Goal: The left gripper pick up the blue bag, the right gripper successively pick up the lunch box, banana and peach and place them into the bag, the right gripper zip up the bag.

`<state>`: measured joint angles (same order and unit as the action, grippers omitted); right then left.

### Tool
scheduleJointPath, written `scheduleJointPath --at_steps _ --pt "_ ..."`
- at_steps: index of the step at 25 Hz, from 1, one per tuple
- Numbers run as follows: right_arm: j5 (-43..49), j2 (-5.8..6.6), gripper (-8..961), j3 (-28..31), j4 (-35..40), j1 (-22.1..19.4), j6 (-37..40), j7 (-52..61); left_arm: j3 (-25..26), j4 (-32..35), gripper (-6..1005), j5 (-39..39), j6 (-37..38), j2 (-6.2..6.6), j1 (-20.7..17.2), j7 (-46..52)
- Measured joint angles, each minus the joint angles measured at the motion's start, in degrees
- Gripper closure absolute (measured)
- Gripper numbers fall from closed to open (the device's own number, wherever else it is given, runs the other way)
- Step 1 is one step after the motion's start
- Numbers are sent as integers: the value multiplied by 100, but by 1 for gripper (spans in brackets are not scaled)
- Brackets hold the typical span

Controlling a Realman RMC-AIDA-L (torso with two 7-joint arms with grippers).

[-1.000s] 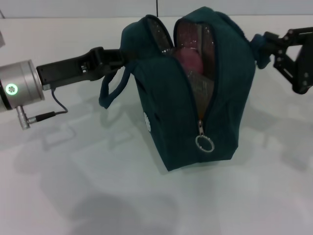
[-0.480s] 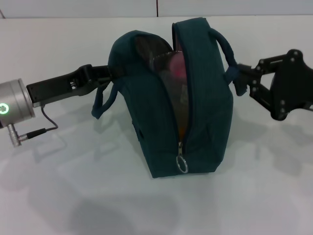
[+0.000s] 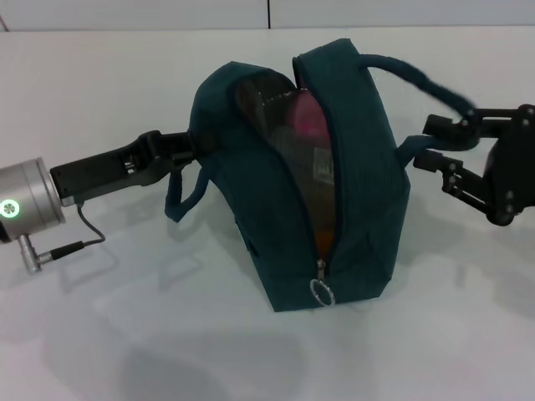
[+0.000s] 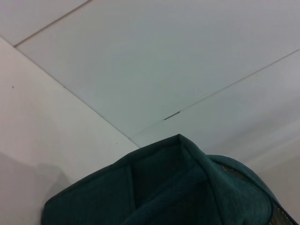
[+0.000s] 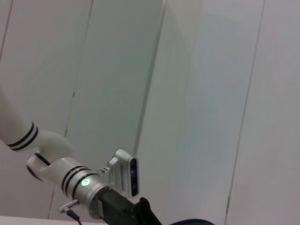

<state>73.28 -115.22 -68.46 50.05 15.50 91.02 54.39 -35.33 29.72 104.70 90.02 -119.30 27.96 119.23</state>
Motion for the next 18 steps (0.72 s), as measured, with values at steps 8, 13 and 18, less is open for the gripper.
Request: scheduleJointPath --at_steps 8,13,18 --pt "9 7 634 359 -275 -101 47 -8 0 -94 936 -5 -9 -12 -16 -8" --pt "-155 9 405 881 -612 -109 739 -156 0 -104 936 -5 -12 -14 -12 -9" --pt "-243 11 239 1463 -932 -75 1326 -185 0 -110 936 -9 -9 -21 -10 -5"
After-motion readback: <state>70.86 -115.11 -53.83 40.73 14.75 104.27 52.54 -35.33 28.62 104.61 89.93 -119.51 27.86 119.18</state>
